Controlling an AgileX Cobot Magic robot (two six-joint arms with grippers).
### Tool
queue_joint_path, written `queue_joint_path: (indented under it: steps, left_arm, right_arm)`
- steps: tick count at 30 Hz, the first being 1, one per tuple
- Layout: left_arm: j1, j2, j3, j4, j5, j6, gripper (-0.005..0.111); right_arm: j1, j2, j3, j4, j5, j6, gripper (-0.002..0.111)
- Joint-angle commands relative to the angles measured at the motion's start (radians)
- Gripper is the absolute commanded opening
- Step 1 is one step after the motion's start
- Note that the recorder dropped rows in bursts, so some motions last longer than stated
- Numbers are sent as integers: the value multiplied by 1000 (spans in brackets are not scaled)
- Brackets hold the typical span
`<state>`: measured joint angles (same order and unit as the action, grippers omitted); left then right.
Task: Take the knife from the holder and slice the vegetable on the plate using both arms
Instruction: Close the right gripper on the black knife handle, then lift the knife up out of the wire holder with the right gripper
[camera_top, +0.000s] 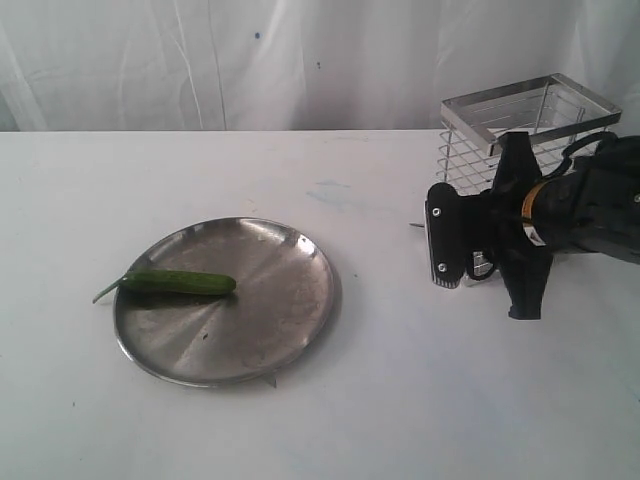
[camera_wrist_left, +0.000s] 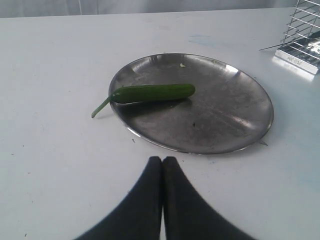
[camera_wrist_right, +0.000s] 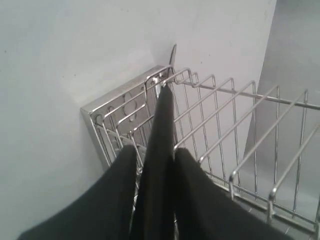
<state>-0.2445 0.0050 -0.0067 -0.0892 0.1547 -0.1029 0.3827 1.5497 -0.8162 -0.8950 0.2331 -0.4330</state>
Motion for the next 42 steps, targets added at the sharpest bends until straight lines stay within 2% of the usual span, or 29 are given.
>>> queue_joint_path:
  steps: [1,14,21,33,42]
  left_arm:
    - [1,-5,7,-6,4,-2,5]
    - [1,-5,7,-6,4,-2,5]
    - [1,-5,7,-6,4,-2,5]
    - [1,-5,7,-6,4,-2,5]
    - [1,-5,7,-6,4,-2,5]
  right_arm:
    - [-6,-42,2,32,47,0,0]
    - [-4,-186,-3,216,102,22,0]
    - [27,-175,-3,278,152,12,0]
    - [40,-127,-161,591,334,87,0]
    - [40,-107,-224,654,440,228,0]
